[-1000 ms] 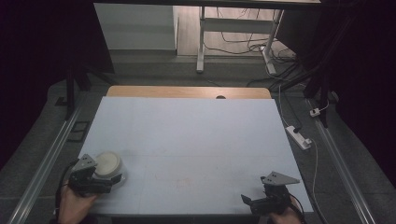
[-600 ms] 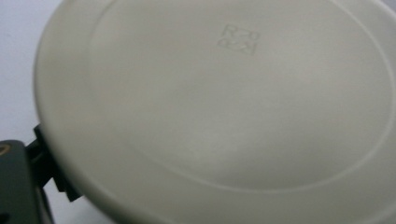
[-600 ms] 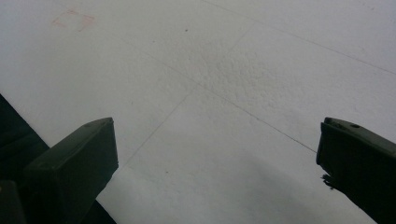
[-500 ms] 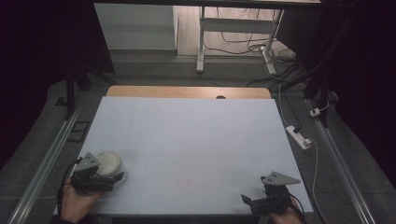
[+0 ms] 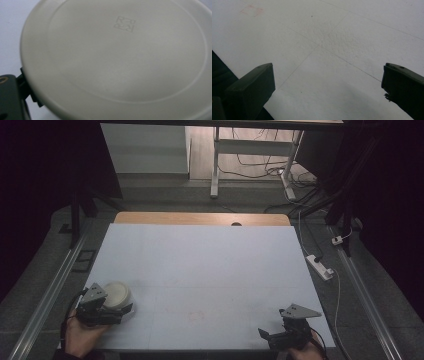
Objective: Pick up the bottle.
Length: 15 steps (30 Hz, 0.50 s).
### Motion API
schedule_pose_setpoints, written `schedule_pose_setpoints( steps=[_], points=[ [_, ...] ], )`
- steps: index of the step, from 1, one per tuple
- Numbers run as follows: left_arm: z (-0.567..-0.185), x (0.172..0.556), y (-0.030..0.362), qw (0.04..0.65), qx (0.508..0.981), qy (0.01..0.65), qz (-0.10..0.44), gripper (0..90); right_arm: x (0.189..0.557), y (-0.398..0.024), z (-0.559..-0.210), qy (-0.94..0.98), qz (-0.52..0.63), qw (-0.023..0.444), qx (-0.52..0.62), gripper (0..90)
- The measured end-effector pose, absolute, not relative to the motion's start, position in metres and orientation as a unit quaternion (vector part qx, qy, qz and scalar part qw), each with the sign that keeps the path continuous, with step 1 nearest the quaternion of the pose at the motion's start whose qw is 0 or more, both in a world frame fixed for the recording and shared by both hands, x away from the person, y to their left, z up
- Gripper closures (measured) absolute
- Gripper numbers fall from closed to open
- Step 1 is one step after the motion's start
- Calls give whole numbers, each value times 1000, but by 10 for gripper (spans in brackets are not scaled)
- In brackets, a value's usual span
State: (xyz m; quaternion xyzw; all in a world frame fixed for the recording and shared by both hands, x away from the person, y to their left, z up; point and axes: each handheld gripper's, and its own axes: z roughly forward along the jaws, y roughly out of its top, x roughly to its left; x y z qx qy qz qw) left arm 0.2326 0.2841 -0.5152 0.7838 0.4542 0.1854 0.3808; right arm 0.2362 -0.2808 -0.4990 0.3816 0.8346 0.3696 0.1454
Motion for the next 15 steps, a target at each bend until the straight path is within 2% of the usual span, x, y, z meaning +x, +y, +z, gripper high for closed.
schedule_pose_setpoints(
  steps=[15],
  points=[
    [-503, 232, 278, 391, 786, 440, 191, 66, 236, -281, -499, 834, 370, 146, 382, 0]
  ],
)
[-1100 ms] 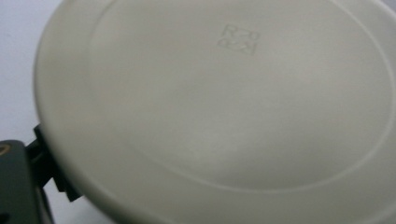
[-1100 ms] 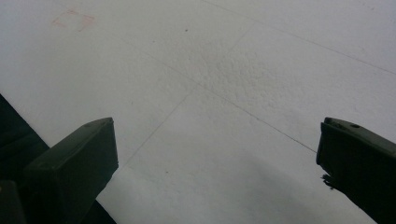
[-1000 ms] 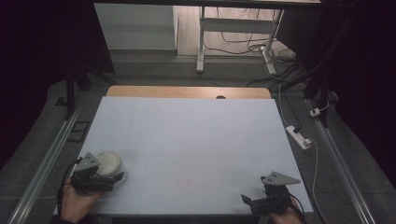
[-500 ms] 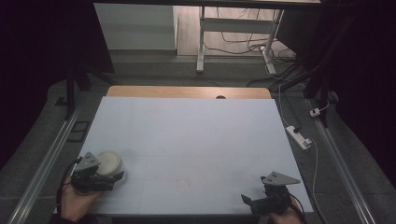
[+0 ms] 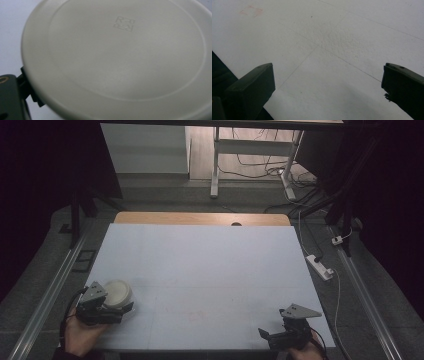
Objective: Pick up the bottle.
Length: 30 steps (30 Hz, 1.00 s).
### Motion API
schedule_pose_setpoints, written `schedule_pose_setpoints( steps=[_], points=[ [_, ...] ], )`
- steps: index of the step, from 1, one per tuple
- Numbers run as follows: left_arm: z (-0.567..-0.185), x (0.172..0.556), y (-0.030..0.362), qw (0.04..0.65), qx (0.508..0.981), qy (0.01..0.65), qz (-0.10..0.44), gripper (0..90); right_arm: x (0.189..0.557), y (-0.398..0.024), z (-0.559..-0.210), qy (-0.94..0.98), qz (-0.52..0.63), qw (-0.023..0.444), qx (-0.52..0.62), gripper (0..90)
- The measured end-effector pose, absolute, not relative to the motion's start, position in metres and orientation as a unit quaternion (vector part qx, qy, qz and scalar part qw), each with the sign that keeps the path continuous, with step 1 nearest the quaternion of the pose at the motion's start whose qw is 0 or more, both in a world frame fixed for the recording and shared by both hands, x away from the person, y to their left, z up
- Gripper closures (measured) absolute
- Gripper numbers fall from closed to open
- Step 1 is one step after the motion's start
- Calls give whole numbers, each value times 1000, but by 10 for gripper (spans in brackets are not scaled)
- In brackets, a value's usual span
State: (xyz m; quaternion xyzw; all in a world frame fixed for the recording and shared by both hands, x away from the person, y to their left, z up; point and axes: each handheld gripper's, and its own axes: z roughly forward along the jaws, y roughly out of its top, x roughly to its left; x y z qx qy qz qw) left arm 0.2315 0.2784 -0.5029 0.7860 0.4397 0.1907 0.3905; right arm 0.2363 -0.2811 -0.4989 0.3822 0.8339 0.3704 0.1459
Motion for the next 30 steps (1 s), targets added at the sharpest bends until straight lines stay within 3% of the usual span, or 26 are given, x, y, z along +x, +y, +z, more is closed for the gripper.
schedule_pose_setpoints(
  steps=[30],
  points=[
    [-459, 260, 218, 408, 830, 341, 168, 66, 236, -282, -499, 830, 374, 147, 387, 0]
  ],
)
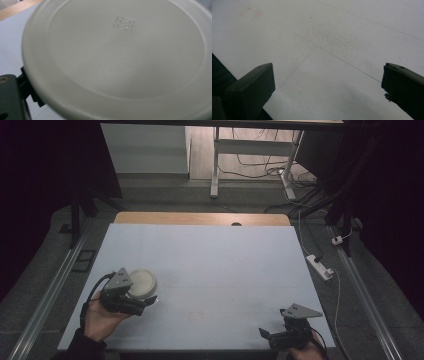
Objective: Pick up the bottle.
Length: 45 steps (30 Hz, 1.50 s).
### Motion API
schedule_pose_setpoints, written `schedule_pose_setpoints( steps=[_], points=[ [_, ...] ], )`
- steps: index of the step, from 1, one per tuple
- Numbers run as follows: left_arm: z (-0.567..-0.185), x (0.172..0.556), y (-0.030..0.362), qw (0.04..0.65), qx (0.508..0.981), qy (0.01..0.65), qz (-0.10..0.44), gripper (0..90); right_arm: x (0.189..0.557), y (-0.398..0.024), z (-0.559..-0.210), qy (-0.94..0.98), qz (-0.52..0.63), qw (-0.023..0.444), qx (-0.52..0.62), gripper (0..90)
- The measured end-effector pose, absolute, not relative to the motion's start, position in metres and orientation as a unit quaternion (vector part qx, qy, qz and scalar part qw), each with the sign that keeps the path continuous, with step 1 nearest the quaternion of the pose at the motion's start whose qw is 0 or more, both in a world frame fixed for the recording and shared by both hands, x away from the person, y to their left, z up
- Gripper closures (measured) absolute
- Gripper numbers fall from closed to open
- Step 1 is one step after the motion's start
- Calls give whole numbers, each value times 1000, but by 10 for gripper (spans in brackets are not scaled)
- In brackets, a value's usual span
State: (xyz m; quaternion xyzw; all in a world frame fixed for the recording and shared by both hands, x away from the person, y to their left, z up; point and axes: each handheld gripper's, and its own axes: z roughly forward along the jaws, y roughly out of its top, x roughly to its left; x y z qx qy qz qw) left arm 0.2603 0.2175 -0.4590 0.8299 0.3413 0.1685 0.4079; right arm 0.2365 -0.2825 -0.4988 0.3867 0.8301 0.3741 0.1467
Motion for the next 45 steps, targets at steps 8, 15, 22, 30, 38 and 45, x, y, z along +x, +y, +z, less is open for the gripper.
schedule_pose_setpoints(
  steps=[8, 15, 22, 30, 38, 45],
  points=[
    [-454, 274, 196, 404, 843, 317, 159, 66, 237, -283, -499, 829, 375, 146, 389, 0],
    [-451, 285, 180, 403, 850, 302, 153, 66, 237, -283, -499, 828, 376, 145, 390, 0],
    [-448, 296, 163, 405, 856, 287, 143, 66, 237, -283, -499, 828, 377, 145, 390, 0],
    [-443, 307, 143, 406, 862, 269, 137, 66, 237, -283, -499, 828, 377, 146, 389, 0],
    [-437, 315, 124, 408, 868, 250, 132, 66, 237, -283, -499, 829, 378, 146, 386, 0],
    [-436, 321, 109, 408, 874, 235, 122, 66, 236, -283, -499, 829, 377, 146, 387, 0]
  ],
)
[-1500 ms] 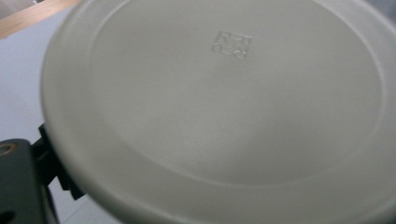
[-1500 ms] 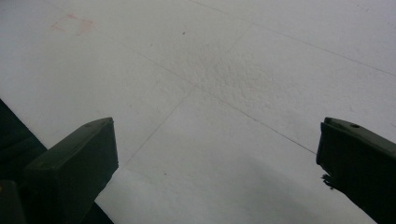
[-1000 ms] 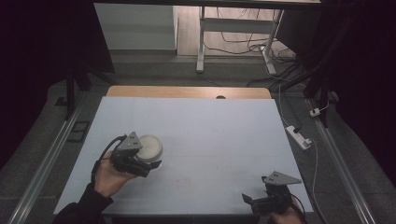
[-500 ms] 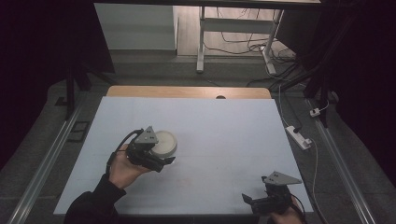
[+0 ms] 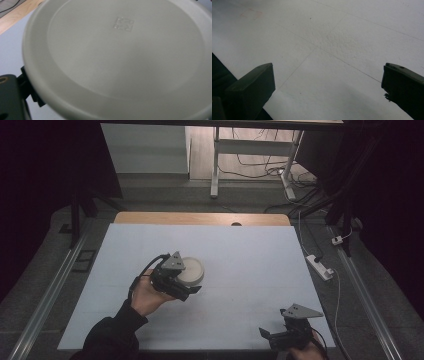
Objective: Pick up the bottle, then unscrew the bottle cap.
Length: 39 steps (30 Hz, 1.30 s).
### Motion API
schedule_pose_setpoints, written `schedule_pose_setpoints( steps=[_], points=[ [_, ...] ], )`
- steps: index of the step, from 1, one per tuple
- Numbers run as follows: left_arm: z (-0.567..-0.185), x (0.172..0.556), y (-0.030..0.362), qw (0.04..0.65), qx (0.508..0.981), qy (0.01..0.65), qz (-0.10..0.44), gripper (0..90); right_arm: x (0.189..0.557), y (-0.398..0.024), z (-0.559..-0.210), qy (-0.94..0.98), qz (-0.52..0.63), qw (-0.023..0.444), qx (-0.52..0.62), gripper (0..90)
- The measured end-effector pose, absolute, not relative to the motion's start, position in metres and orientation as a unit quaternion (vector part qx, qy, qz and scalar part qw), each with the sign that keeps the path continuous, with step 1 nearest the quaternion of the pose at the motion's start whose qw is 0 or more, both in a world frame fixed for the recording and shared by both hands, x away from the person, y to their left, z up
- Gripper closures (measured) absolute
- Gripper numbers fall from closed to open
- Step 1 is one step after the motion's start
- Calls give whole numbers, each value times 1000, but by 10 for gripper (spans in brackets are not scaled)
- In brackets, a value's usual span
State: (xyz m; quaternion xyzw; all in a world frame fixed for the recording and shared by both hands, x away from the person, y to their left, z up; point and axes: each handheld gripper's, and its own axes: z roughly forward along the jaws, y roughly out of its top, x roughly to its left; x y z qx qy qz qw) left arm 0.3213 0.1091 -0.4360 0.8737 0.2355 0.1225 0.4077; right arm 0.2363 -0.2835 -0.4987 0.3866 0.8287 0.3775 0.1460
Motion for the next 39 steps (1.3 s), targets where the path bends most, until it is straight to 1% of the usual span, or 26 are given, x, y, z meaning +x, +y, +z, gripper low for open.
schedule_pose_setpoints(
  steps=[13, 22, 25, 39],
  points=[
    [-439, 327, 94, 414, 878, 218, 102, 66, 236, -283, -499, 830, 377, 146, 385, 0],
    [-439, 325, 94, 426, 874, 213, 97, 66, 236, -285, -497, 824, 388, 144, 387, 0],
    [-439, 324, 94, 427, 873, 212, 97, 66, 236, -286, -495, 815, 406, 136, 390, 0],
    [-446, 323, 96, 428, 874, 210, 93, 66, 236, -276, -479, 810, 435, 146, 366, 0]
  ],
)
